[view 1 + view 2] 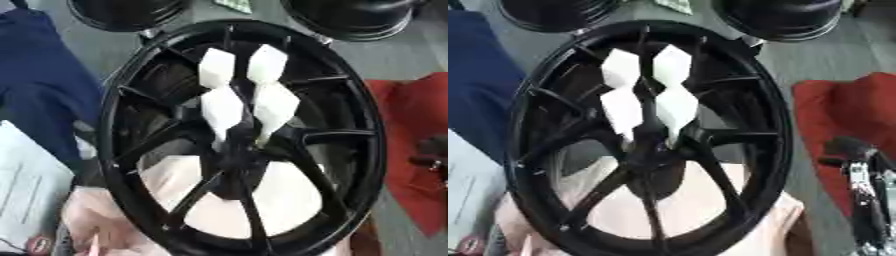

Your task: Pull the pin out of the wheel hub.

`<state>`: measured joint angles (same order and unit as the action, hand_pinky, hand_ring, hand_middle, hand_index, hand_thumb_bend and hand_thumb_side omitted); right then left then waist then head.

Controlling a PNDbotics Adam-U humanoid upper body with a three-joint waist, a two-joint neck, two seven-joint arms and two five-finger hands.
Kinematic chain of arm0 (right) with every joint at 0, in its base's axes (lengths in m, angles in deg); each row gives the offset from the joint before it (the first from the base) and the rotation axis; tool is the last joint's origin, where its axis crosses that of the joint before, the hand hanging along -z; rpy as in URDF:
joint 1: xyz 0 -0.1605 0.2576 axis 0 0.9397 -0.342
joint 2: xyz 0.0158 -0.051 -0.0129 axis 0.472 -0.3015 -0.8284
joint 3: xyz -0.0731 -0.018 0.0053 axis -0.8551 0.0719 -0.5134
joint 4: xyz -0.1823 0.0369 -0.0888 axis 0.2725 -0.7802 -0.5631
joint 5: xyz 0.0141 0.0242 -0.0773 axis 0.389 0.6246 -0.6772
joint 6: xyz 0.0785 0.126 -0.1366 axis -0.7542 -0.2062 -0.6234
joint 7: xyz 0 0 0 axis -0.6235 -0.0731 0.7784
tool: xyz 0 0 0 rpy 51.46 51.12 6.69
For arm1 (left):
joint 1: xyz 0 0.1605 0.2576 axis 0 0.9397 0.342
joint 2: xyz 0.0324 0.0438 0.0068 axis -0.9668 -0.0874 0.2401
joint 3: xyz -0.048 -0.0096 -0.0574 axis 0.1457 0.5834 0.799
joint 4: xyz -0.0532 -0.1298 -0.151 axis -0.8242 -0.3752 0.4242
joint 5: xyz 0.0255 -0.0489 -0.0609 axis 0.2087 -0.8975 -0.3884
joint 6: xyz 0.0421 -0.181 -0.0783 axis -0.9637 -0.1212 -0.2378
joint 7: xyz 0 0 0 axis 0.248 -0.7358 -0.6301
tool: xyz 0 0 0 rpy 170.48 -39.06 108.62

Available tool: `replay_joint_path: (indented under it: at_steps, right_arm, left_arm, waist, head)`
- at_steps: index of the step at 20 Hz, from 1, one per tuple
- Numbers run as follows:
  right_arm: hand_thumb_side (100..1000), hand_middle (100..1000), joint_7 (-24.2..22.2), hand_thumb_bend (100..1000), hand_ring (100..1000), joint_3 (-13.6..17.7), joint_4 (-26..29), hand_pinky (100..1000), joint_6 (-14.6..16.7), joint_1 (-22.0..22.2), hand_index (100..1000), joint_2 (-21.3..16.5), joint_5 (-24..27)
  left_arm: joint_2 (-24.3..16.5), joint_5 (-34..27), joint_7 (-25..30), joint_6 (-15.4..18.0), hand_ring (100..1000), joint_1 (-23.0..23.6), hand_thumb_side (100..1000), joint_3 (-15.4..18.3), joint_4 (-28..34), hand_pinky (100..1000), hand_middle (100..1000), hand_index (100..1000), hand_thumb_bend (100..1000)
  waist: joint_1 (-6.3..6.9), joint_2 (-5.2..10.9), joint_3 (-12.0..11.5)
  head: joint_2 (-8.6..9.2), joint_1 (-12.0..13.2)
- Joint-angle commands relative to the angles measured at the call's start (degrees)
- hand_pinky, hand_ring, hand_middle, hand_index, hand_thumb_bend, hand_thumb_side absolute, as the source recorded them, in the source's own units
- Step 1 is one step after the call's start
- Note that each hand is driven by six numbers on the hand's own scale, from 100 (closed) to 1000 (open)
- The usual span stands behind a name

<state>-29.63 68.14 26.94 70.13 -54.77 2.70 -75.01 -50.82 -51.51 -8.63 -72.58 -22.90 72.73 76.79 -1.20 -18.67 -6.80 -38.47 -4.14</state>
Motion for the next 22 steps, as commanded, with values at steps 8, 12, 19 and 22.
replay_joint_path:
  at_steps: [8, 12, 19, 22]
  right_arm:
    - [772, 544, 0.43, 100, 752, 0.49, 1.09, 624, -1.4, -0.95, 719, 0.76, -1.4]
    - [775, 543, 0.58, 100, 752, 0.61, 1.09, 625, -1.79, -0.55, 719, 1.14, -2.04]
    - [774, 541, 1.0, 100, 750, 0.7, 1.09, 626, -2.03, 0.83, 718, 1.5, -3.62]
    - [780, 541, 1.02, 100, 750, 0.56, 1.09, 626, -2.21, 1.32, 718, 1.43, -4.12]
  left_arm:
    - [-2.09, 0.52, 0.28, 0.04, 557, -1.14, 488, 0.14, 1.27, 675, 583, 723, 420]
    - [-8.32, 1.83, 1.14, -0.15, 558, -3.44, 483, -0.15, 1.27, 676, 587, 725, 415]
    - [-32.72, 6.28, 14.31, -3.9, 586, -6.95, 508, -3.2, 1.27, 697, 606, 741, 416]
    - [-41.82, 7.56, 23.77, -5.59, 612, -8.8, 497, -4.72, 1.27, 714, 616, 747, 416]
  waist:
    - [0.32, 0.36, 0.23]
    - [0.66, 0.68, 0.39]
    - [1.46, 1.59, 0.73]
    - [1.66, 1.93, 0.8]
  head:
    - [0.73, -0.24]
    - [0.4, -0.58]
    - [-0.6, -1.31]
    - [-0.8, -1.39]
